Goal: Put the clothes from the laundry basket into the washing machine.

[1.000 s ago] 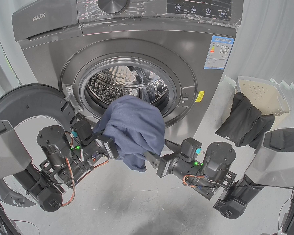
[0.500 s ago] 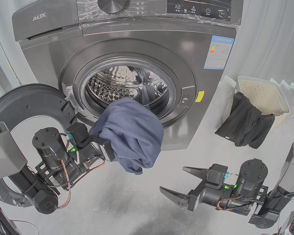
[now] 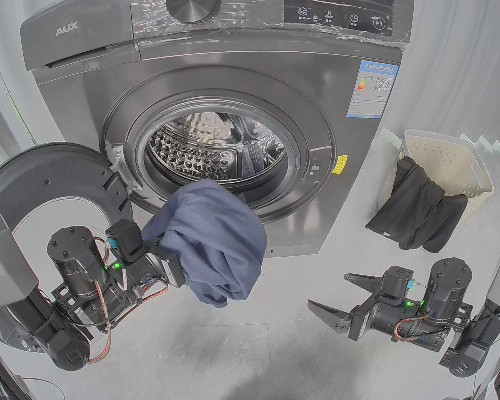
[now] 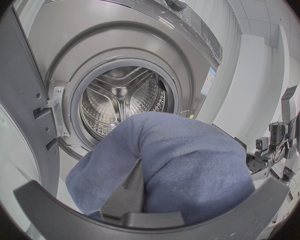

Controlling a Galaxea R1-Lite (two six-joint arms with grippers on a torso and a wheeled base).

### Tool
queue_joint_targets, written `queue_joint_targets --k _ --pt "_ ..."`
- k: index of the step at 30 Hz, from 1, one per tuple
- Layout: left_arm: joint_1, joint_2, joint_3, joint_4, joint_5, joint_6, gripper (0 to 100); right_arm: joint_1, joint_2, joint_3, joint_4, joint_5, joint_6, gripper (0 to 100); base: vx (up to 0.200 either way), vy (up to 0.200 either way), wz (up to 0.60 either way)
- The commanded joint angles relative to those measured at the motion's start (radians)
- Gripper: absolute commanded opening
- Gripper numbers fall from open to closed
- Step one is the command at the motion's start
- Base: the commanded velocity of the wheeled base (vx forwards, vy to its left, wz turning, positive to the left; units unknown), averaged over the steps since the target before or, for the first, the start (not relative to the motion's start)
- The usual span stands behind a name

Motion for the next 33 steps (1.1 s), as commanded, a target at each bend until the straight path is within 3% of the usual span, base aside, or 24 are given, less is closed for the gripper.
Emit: queue_joint_targets --k 1,14,20,26,33 --pt "-0.001 0.001 0.004 0.000 0.000 0.000 0 -0.005 0.015 -0.007 0.000 0.001 0.003 100 0.000 0.000 0.00" --pt "-0.009 0.002 0.006 0.000 0.006 0.023 0 -0.005 0.016 -0.026 -0.002 -0.001 0.009 100 0.000 0.000 0.00" --pt "-0.013 0.021 0.017 0.000 0.006 0.029 0 -0.002 0.015 -0.030 -0.002 -0.001 0.010 100 0.200 0.000 0.00" --pt "-0.016 0.030 0.020 -0.002 0.006 0.029 0 0.001 0.016 -0.030 -0.002 -0.001 0.010 100 0.000 0.000 0.00" --pt "-0.023 0.031 0.023 -0.002 0.006 0.031 0 0.002 0.016 -0.029 -0.002 -0.002 0.010 100 0.000 0.200 0.00"
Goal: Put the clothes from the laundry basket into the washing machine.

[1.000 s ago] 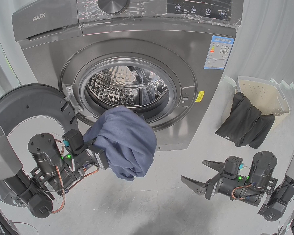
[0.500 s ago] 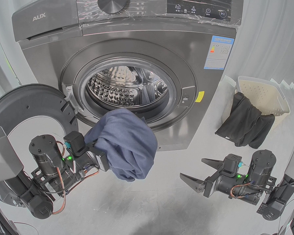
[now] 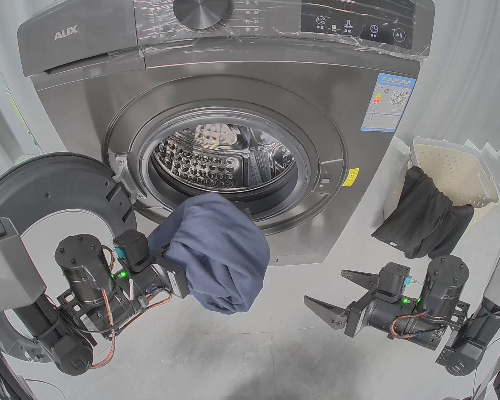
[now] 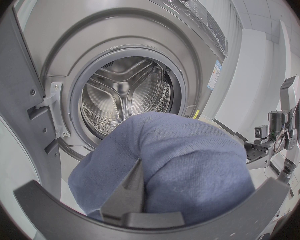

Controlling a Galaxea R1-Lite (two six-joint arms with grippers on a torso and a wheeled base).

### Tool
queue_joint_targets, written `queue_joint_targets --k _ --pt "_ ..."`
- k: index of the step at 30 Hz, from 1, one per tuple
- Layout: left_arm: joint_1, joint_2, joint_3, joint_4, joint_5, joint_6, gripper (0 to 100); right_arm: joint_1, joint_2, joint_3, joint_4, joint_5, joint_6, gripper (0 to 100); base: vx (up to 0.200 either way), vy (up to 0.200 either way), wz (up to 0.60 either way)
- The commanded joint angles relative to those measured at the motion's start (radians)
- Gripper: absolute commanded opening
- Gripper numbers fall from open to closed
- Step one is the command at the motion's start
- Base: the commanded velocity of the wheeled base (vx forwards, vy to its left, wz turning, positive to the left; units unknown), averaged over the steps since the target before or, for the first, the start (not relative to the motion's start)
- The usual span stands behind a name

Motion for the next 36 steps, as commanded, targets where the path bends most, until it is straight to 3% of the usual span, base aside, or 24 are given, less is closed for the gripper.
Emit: queue_joint_targets --k 1,6,11,14,32,36 --pt "-0.006 0.003 0.001 -0.001 0.000 0.000 0 0.000 0.002 0.001 0.000 0.000 0.000 100 0.000 0.200 0.00" --pt "-0.006 0.005 -0.002 -0.001 0.000 0.000 0 0.000 0.003 0.001 0.000 0.000 0.000 100 0.000 0.040 0.00" --pt "-0.006 0.020 0.000 -0.001 0.006 0.040 0 -0.002 0.003 0.003 0.000 0.000 0.000 100 0.000 0.000 0.00" --pt "-0.009 0.022 0.001 -0.001 0.021 0.048 0 0.000 0.003 0.001 0.000 0.000 0.000 100 0.000 0.000 0.00" --pt "-0.032 0.025 0.006 -0.001 0.026 0.046 0 0.006 0.003 0.003 0.000 -0.002 0.001 100 0.000 0.000 0.00" --pt "-0.035 0.023 0.004 -0.001 0.027 0.046 0 0.006 0.003 0.003 0.000 -0.002 0.001 100 0.000 -0.200 0.00"
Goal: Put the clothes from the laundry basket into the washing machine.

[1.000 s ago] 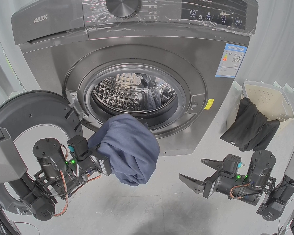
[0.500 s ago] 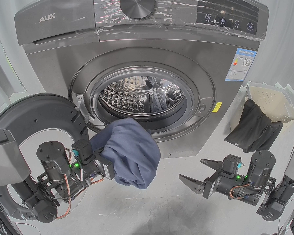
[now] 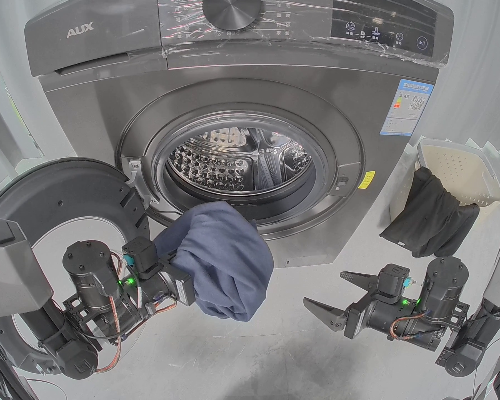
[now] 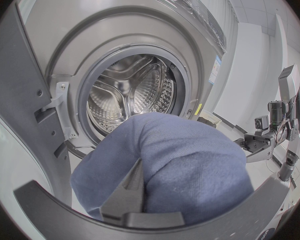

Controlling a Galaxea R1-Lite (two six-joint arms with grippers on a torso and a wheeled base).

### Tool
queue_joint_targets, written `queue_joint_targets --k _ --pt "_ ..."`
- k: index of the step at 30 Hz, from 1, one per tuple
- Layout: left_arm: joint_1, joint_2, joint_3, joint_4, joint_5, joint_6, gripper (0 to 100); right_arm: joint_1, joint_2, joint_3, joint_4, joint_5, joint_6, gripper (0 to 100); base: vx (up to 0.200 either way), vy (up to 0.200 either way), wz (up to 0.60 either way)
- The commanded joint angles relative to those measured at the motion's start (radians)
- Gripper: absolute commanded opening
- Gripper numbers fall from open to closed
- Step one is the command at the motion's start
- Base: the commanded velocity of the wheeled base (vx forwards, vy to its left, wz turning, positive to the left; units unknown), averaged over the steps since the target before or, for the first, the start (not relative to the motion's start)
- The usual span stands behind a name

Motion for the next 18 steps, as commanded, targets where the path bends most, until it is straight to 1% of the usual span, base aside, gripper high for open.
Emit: queue_joint_targets --k 1,2,17,18 --pt "-0.002 0.000 -0.003 -0.001 0.001 -0.001 0 0.000 0.002 0.000 -0.001 0.001 0.000 100 0.000 -0.200 0.00" --pt "-0.004 0.000 -0.002 -0.001 0.001 -0.001 0 0.000 0.002 0.000 0.000 0.001 0.000 100 0.000 -0.200 0.00" --pt "-0.007 0.009 -0.002 -0.001 0.002 0.001 0 0.000 0.002 0.000 -0.001 0.001 0.000 100 0.000 0.000 0.00" --pt "-0.007 0.010 -0.002 -0.001 0.002 -0.001 0 0.002 0.004 0.000 -0.001 0.001 0.000 100 0.200 0.000 0.00"
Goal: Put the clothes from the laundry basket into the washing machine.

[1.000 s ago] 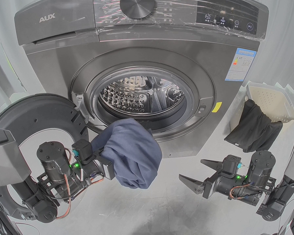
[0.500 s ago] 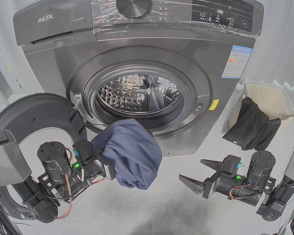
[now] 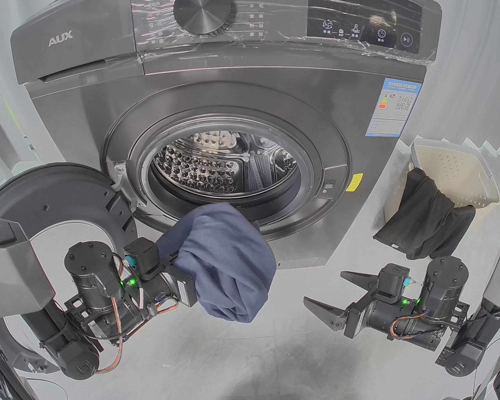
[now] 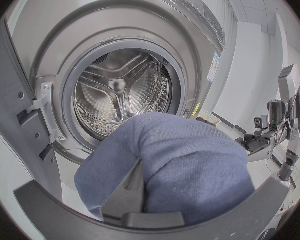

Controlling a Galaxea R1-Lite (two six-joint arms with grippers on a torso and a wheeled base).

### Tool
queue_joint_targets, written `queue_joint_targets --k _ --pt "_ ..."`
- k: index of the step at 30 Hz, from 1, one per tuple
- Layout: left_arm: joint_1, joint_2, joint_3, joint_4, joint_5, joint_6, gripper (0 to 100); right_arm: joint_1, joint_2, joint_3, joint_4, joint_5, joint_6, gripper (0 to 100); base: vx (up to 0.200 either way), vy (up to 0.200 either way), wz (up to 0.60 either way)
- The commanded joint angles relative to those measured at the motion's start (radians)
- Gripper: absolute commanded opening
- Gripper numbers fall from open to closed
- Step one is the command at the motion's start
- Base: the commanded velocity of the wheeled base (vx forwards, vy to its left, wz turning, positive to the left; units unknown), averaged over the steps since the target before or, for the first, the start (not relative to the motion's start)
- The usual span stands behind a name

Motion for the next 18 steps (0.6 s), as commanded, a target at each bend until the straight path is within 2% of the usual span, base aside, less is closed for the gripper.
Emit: queue_joint_targets --k 1,11,16,18 --pt "0.000 0.006 -0.001 0.000 0.000 -0.001 0 0.002 0.003 0.001 0.000 0.001 0.001 100 0.200 0.000 0.00" --pt "0.001 0.007 -0.012 0.000 0.000 -0.003 0 0.016 0.001 0.007 0.001 0.001 0.001 100 0.200 0.000 0.00" --pt "-0.002 0.006 -0.012 0.000 0.000 -0.003 0 0.020 0.001 0.011 0.001 0.001 0.000 100 0.000 0.000 0.00" --pt "-0.011 0.004 -0.012 -0.002 0.000 -0.014 0 0.025 0.000 0.011 0.001 0.001 0.000 100 0.000 0.000 0.00"
